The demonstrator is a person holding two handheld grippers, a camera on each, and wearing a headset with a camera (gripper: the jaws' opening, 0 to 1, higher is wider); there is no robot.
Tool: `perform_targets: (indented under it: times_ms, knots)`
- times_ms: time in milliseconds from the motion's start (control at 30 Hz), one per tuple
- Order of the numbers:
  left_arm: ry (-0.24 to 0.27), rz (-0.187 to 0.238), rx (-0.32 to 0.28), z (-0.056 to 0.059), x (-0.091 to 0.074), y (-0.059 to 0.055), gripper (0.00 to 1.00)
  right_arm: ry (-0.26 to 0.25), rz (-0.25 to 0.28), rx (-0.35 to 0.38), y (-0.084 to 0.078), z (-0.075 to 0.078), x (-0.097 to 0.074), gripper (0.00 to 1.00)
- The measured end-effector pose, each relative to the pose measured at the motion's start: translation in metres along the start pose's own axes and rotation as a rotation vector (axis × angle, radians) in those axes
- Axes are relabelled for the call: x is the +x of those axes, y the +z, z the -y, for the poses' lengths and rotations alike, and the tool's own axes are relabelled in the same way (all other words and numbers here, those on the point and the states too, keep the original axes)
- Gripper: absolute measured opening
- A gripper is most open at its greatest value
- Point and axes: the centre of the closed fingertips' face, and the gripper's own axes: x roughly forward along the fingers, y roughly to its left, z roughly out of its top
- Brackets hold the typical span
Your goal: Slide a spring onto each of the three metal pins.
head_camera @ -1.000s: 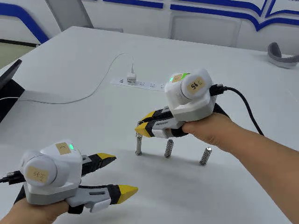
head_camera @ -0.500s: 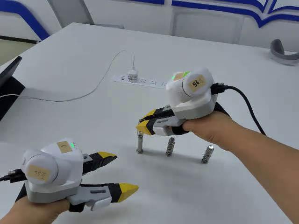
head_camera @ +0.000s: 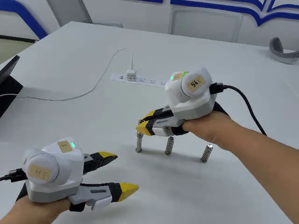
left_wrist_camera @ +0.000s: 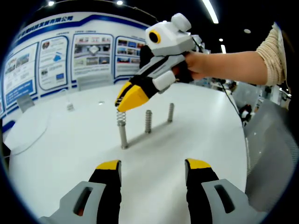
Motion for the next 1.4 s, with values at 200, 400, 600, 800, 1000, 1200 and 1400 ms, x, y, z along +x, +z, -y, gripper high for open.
perform_targets:
  times_ms: [200, 400, 600, 800, 1000, 1200, 1400]
  knots:
    - [0.001, -0.001, -0.002, -0.001, 0.0, -0.001, 0.56, 0.003, -0.017, 0.008, -0.01, -0.002, 0.007, 0.12]
    - [0.001, -0.006, -0.004, -0.001, 0.0, -0.003, 0.56, -0.01, -0.032, 0.012, -0.017, -0.001, 0.013, 0.12]
    - [0.0, -0.005, -0.004, -0.001, 0.001, -0.003, 0.56, -0.021, -0.049, 0.01, -0.025, -0.002, 0.021, 0.12]
    - [0.0, -0.009, -0.004, -0.002, 0.0, -0.004, 0.55, -0.035, -0.066, 0.009, -0.033, -0.002, 0.026, 0.12]
    - [-0.001, -0.01, -0.005, -0.001, 0.0, -0.005, 0.55, -0.045, -0.086, 0.01, -0.039, -0.003, 0.029, 0.12]
    - [-0.001, -0.007, -0.006, -0.002, 0.001, -0.003, 0.55, -0.051, -0.087, 0.015, -0.04, -0.002, 0.029, 0.12]
    - [0.001, -0.005, -0.005, -0.002, 0.001, -0.002, 0.56, -0.052, -0.09, 0.015, -0.04, -0.002, 0.03, 0.13]
